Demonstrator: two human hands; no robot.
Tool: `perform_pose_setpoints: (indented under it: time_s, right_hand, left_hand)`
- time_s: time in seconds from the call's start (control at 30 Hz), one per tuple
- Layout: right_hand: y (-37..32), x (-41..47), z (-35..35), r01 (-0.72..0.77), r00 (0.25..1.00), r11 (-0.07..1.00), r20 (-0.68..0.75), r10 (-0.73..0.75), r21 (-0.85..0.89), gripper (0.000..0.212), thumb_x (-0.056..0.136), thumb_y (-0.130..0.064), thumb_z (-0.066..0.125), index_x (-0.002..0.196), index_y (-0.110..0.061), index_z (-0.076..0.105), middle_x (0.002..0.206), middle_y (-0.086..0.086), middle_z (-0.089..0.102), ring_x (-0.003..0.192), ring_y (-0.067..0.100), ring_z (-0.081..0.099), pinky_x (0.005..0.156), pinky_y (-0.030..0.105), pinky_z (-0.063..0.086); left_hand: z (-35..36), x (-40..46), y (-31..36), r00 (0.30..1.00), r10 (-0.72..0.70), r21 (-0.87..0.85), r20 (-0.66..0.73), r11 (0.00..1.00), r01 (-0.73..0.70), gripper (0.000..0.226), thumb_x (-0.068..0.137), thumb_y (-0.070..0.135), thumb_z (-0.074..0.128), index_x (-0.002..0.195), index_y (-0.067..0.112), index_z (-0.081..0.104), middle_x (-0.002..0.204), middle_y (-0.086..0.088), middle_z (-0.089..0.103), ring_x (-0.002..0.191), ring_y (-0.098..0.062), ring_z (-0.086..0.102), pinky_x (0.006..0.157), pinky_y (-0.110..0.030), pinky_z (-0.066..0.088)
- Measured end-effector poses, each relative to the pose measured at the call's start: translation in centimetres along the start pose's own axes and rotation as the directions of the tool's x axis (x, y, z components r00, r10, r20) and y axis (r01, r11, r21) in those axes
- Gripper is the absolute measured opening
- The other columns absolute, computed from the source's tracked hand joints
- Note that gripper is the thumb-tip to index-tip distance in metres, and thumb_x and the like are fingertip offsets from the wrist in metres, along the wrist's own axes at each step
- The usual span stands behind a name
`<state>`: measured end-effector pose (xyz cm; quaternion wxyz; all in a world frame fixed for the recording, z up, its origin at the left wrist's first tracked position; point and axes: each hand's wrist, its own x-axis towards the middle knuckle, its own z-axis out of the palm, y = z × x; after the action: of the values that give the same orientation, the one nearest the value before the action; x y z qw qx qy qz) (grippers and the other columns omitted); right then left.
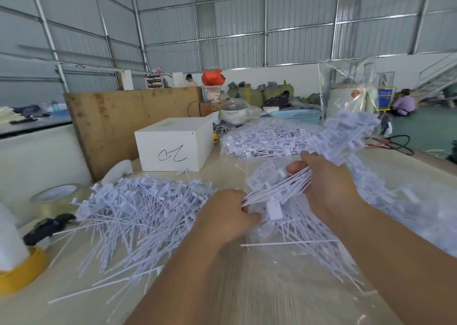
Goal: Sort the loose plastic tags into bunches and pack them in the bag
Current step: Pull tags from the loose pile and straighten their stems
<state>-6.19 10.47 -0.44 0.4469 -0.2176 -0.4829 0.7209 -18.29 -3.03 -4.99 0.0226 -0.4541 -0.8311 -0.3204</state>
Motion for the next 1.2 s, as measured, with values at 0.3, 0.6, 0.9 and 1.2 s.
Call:
perform_pose_setpoints:
  time_s: [0.3, 0.6, 0.9, 1.2]
  right_hand:
    - [-2.7, 0.1, -2.7, 0.084, 0.996, 0.987, 0.005, -0.085, 0.134, 0.026, 0.099, -0.006, 0.050, 0.074, -0.011, 0.044, 0.049, 0.001, 0.040, 0.040, 0.015, 0.043, 0.047, 0.029, 0.047]
    - [-2.5, -1.7, -3.8, 0.233, 0.965, 0.965, 0.150, -0.215, -0.122, 0.031, 0.097, -0.013, 0.056, 0.068, -0.015, 0.043, 0.047, 0.000, 0.036, 0.042, 0.017, 0.036, 0.046, 0.027, 0.039]
    - [0.6, -6.2, 0.0, 0.370, 0.819, 0.853, 0.562, -0.113, -0.367, 0.053, 0.072, 0.024, 0.047, 0.058, -0.025, 0.061, 0.048, -0.011, 0.053, 0.047, 0.004, 0.051, 0.050, 0.022, 0.040]
    - [1.1, -5.9, -0.6, 0.403, 0.878, 0.798, 0.435, -0.200, -0.448, 0.017, 0.073, 0.012, 0.058, 0.059, 0.003, 0.056, 0.048, 0.000, 0.049, 0.048, 0.009, 0.047, 0.052, 0.023, 0.038]
  left_hand:
    - [-0.3, 0.4, -0.3, 0.993, -0.106, -0.035, -0.043, 0.994, 0.104, 0.041, 0.083, 0.033, 0.068, 0.053, 0.019, 0.044, 0.054, 0.004, 0.047, 0.052, -0.014, 0.050, 0.050, -0.025, 0.033]
    - [-0.5, 0.0, 2.0, 0.965, -0.235, -0.512, -0.115, 0.847, 0.145, 0.047, 0.090, 0.038, 0.062, 0.049, 0.023, 0.046, 0.048, 0.010, 0.039, 0.043, -0.015, 0.040, 0.054, -0.030, 0.033]
    - [0.5, -2.1, 7.6, 0.987, -0.141, -0.824, -0.084, 0.566, 0.011, 0.044, 0.097, 0.018, 0.047, 0.063, 0.032, 0.071, 0.058, 0.006, 0.068, 0.049, -0.003, 0.062, 0.044, -0.015, 0.046]
    - [0.5, -2.3, 7.8, 0.998, 0.055, -0.892, 0.014, 0.453, -0.013, 0.027, 0.074, 0.039, 0.050, 0.075, 0.025, 0.073, 0.084, -0.015, 0.064, 0.078, -0.023, 0.060, 0.070, -0.035, 0.045]
